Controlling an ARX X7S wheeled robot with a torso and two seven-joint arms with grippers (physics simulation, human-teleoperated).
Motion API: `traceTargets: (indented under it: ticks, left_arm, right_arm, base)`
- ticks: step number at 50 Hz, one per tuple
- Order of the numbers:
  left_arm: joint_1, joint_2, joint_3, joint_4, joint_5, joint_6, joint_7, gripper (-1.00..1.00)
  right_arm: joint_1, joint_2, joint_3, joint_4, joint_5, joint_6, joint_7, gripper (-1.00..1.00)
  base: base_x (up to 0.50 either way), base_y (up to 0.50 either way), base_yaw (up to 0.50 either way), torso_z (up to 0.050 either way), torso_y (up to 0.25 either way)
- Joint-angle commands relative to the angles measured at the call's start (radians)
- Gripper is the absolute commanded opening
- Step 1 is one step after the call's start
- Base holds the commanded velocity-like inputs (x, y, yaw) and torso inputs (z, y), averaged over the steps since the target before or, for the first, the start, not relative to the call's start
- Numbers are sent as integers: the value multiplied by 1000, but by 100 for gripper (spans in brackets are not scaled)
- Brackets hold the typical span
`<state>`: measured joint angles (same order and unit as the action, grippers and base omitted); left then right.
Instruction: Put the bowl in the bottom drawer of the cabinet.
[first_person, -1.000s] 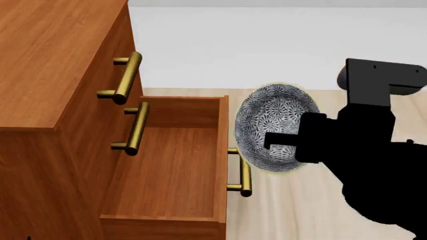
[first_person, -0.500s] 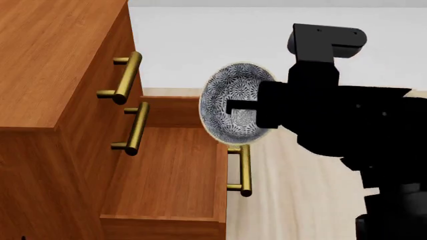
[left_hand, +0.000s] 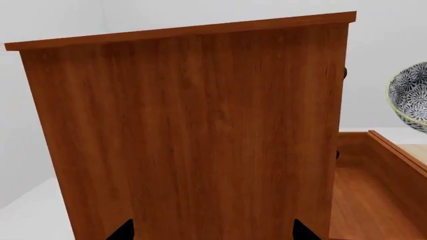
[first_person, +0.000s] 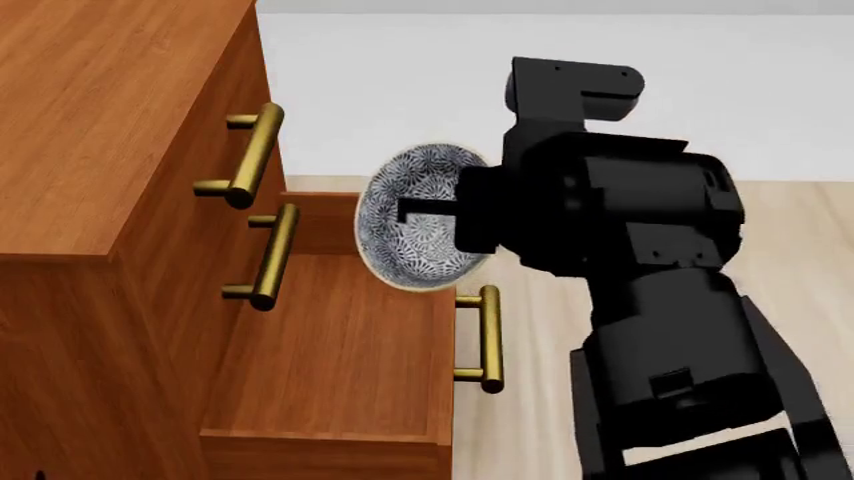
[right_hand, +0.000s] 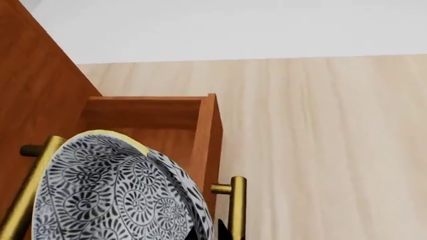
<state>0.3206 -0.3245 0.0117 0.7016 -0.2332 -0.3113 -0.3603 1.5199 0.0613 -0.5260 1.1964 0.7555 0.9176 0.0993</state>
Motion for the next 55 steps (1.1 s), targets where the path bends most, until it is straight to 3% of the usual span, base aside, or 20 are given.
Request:
traceTargets:
  ticks: [1,16,23,32,55]
  left_arm:
    - [-4,0,-5,5,-17,1,7,100]
    - [9,-2,-8,-8,-22,25,7,100]
    - [15,-4,-16,-18,-29,36,7,100]
    - [18,-6,-22,-20,-34,40,3,100]
    - [24,-12,-26,-34,-42,48,-5,100]
  right_arm:
    - [23,-61,-108,99,78,-66,-2,-100]
    - [-8,-61,-808,58,802,-192,117,-100]
    - [-10,-61,-1010,41,1005,-229,111,-100]
    - [-29,-61,-1098,33,1101,-255,123,-100]
    - [-56,-61,-1112,16,1172,-262,85,-100]
  base:
    - [0,0,0,0,0]
    - [0,0,0,0,0]
    - [0,0,0,0,0]
    - [0,0,0,0,0]
    - [0,0,0,0,1]
